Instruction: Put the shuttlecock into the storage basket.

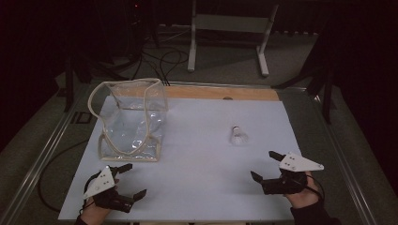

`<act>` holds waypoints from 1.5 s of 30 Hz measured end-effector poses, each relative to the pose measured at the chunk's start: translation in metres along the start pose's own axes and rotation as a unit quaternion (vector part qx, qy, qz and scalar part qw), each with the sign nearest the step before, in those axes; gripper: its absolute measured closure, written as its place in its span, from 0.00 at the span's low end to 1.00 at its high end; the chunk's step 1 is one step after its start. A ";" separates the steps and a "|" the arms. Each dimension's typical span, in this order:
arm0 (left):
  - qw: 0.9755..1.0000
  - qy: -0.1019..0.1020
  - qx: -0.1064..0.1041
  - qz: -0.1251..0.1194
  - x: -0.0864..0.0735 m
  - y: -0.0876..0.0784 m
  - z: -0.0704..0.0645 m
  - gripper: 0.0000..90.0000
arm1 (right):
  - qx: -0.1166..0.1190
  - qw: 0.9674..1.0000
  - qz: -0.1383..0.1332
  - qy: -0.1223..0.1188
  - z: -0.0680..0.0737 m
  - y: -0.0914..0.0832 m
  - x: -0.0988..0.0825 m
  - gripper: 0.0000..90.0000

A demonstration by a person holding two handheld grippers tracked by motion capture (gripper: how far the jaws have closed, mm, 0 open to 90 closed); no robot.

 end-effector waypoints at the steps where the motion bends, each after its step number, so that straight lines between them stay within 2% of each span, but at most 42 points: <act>1: 1.000 0.000 0.000 0.000 0.000 0.000 0.000 0.00 | 0.001 1.000 0.003 0.001 -0.001 -0.001 0.001 0.08; 6: 1.000 0.002 -0.001 0.001 0.000 0.000 -0.001 0.00 | 0.001 1.000 0.026 0.011 -0.004 0.000 0.001 0.08; 18: 1.000 0.005 -0.002 0.004 0.000 0.001 -0.002 0.00 | 0.011 0.998 0.060 0.002 -0.001 0.006 -0.003 0.08; 25: 1.000 0.006 -0.003 0.004 0.000 0.001 -0.002 0.00 | 0.011 0.997 0.079 0.009 0.000 0.012 -0.010 0.08; 26: 1.000 0.006 -0.004 0.003 0.000 0.001 -0.003 0.00 | 0.011 0.995 0.094 0.012 0.001 0.015 -0.013 0.08; 31: 1.000 0.007 -0.004 0.004 0.000 0.001 -0.003 0.00 | 0.016 0.991 0.131 0.026 0.002 0.021 -0.021 0.08; 33: 1.000 0.007 -0.004 0.004 0.000 0.001 -0.003 0.00 | 0.016 0.990 0.134 0.030 0.001 0.022 -0.022 0.08; 34: 1.000 0.008 -0.004 0.004 0.000 0.001 -0.003 0.00 | 0.017 0.988 0.150 0.032 0.002 0.024 -0.025 0.08; 40: 1.000 0.007 -0.004 0.004 0.000 0.001 -0.003 0.00 | 0.016 0.984 0.176 0.037 0.003 0.028 -0.028 0.08; 45: 1.000 0.008 -0.004 0.005 0.000 0.001 -0.003 0.00 | 0.018 0.978 0.204 0.049 0.002 0.030 -0.032 0.08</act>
Point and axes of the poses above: each handheld gripper's, and its own axes: y roughly forward along the jaws, x roughly out of its top, z roughly to its left, the point moved 4 cm from there along y, roughly forward along the jaws, and after that the axes turned 11 degrees about -y, right-handed, at the moved point
